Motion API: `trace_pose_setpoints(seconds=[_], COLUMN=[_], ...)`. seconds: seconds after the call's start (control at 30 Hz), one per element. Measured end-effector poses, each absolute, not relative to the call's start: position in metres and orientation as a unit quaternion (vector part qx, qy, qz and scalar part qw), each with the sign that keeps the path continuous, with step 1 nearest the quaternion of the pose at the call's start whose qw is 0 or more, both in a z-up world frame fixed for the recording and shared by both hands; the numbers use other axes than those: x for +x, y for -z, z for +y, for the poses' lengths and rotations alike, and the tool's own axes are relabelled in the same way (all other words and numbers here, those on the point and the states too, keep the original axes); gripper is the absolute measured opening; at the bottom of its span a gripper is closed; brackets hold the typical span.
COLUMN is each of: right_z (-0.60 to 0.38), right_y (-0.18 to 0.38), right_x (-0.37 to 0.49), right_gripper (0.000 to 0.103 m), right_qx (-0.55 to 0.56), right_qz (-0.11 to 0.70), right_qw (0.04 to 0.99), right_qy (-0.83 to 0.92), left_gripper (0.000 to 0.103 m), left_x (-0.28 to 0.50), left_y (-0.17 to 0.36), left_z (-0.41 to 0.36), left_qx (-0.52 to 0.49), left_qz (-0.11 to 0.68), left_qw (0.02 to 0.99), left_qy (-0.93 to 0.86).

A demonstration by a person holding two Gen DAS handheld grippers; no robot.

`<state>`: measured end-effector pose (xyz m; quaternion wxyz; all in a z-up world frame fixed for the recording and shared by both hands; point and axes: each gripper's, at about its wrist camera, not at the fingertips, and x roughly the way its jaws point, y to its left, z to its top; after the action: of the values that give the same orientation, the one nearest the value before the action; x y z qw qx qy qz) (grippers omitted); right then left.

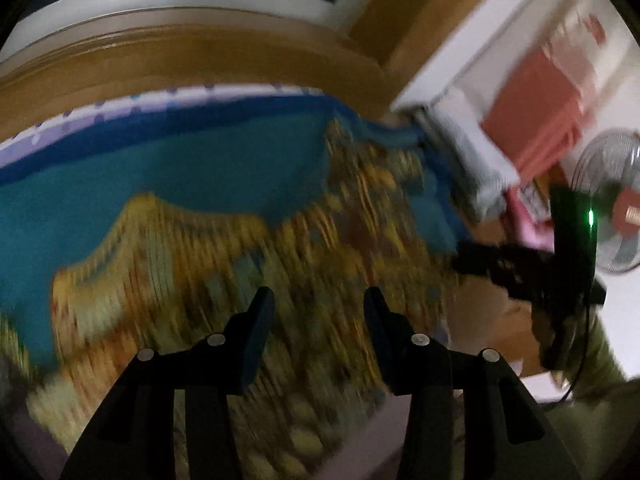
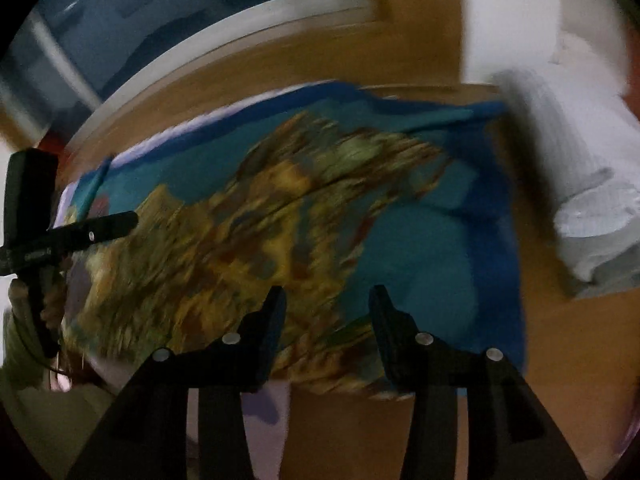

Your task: Fold clothes

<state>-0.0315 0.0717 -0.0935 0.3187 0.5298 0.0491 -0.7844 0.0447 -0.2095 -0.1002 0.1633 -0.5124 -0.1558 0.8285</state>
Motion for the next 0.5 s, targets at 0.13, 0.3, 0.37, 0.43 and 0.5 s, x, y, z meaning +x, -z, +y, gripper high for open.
trace_pose_setpoints(seconds=[0.13,0.3,0.37,0.43,0.5], right_z=[0.056,0.024,0.007,-0.010,-0.026], right_y=[0.105,0.115,0.117,0.119,0.123], right_x=[-0.020,-0.008,0.003,0.013,0.019], right_gripper=[0.043,0.043,0.043,0.043,0.043], right_qx=[0.533,0.495,0.470,0.444,0.425], right_qz=[0.073,0.156,0.194,0.233,0.263], right_qw=[0.350,0.372,0.395,0.417,0.431], right_qy=[0.767,0.769,0.765,0.758,0.752], left_gripper=[0.046,0.046,0.046,0.046,0.046], left_x=[0.072,0.084,0.087,0.089,0.090], left_y=[0.113,0.132,0.139,0.144,0.142], left_z=[-0.186,-0.180,-0.181,-0.181,-0.181], left_qx=[-0.530,-0.545,-0.545,-0.536,-0.526], left_qz=[-0.179,-0.201,-0.215,-0.229,-0.234], left_qw=[0.142,0.095,0.082,0.068,0.058], left_qy=[-0.817,-0.808,-0.806,-0.810,-0.816])
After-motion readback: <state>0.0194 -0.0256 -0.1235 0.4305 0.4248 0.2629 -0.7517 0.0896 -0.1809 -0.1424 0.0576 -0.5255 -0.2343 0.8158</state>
